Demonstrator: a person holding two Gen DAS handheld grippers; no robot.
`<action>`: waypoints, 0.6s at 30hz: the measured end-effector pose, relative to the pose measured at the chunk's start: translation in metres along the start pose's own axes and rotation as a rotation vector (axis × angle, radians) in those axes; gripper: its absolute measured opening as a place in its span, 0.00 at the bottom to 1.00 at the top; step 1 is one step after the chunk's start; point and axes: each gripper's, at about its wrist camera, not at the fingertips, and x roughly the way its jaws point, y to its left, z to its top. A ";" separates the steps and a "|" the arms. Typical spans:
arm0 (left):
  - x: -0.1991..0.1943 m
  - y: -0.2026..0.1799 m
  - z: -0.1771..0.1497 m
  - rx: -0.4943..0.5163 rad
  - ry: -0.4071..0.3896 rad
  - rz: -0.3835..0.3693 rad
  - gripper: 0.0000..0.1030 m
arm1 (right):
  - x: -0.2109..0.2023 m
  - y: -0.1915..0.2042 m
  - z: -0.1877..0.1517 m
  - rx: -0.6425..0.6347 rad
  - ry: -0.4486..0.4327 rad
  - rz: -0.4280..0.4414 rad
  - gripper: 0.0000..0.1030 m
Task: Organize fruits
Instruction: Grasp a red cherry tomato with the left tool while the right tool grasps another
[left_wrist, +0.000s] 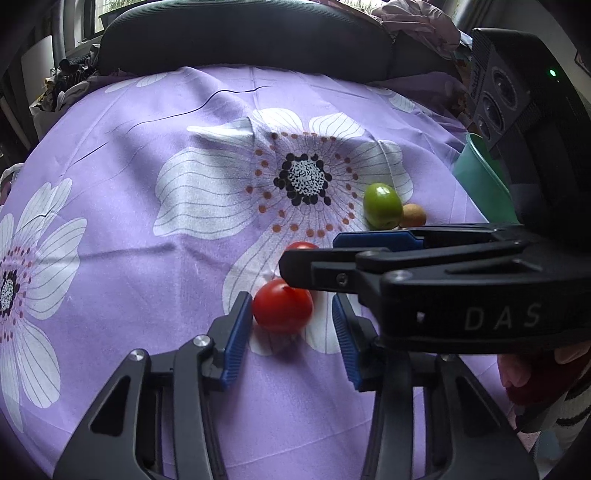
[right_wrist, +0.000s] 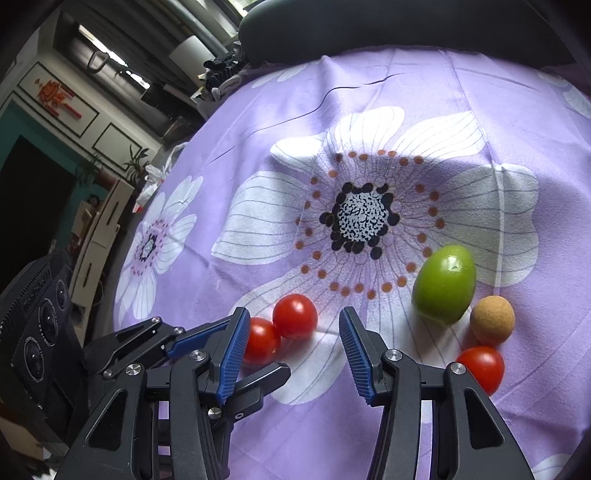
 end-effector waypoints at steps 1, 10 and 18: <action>0.000 0.000 0.000 0.001 0.002 0.002 0.40 | 0.002 0.000 0.000 -0.006 0.002 -0.003 0.50; 0.003 0.003 0.002 0.002 0.009 0.023 0.31 | 0.004 -0.004 0.000 -0.004 -0.005 -0.008 0.28; -0.004 0.005 -0.002 -0.014 0.000 0.023 0.31 | -0.002 -0.009 -0.005 -0.007 0.003 -0.008 0.28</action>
